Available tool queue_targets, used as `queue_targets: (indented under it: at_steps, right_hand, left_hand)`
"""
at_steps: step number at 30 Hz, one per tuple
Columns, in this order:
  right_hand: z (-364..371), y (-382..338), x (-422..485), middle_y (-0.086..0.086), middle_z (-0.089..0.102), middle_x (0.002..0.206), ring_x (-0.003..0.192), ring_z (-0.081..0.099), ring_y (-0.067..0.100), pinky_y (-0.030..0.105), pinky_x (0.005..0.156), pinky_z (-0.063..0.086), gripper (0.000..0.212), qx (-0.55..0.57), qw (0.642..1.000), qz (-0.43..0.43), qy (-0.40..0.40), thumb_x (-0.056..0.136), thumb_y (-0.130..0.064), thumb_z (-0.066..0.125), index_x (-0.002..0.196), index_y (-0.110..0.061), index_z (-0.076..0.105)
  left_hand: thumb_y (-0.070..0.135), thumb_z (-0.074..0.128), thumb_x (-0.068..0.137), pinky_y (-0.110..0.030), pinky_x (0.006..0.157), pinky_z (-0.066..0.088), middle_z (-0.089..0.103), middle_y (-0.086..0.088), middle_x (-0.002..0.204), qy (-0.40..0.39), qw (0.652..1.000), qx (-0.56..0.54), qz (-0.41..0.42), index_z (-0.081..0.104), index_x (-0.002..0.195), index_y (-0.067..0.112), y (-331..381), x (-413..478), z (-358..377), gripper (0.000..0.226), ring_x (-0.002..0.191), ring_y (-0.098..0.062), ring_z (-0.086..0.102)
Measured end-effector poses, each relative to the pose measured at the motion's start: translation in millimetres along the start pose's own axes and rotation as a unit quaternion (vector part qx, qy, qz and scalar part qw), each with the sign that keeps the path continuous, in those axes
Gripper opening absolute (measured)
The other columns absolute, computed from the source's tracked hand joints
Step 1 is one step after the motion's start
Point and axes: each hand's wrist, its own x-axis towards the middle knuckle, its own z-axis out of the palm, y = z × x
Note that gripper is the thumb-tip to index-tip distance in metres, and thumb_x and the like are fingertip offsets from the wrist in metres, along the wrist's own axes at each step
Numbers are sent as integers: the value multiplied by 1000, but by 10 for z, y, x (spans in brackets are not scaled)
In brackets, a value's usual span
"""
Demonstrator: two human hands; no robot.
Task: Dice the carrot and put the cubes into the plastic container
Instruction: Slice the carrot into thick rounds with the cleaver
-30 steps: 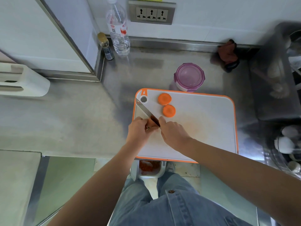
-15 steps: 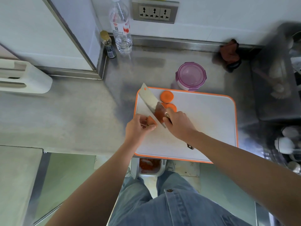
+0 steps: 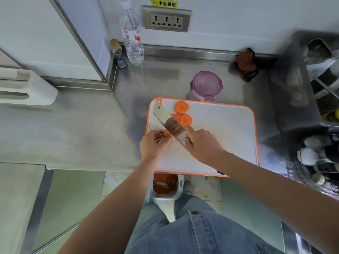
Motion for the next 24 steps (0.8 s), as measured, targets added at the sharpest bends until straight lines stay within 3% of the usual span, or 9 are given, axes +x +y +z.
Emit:
queue_targets:
  at_steps: [5,11,18,24]
  right_hand:
    - [1,-43,-44,3,45,71,69,49,23,35,60,41,31,-26,999,15,-21,101,-21,36,131,-12,36]
    - [-56,-60,-95,0,35,67,68,44,22,34,58,34,13,-27,998,30,-50,99,-18,39,108,-9,42]
    - [-179,-64,26,7,42,84,81,48,27,36,67,38,22,-24,996,50,-76,97,-17,42,116,-5,43]
    - [-191,-53,117,4,41,78,76,43,25,33,58,33,14,12,995,60,-84,98,-18,40,105,-7,42]
  left_hand:
    - [24,84,71,-36,84,54,70,3,85,3,1000,11,-4,70,91,19,43,-45,26,25,89,-21,67]
    - [20,83,71,-34,80,53,75,-3,88,4,998,54,41,76,93,15,17,-61,31,23,86,-21,68]
    - [15,79,76,-13,59,31,73,-3,81,16,986,116,119,76,86,12,160,-117,74,11,72,-13,56]
    - [20,79,76,-20,61,30,73,-5,80,19,978,151,141,77,87,11,171,-75,72,15,73,-17,59]
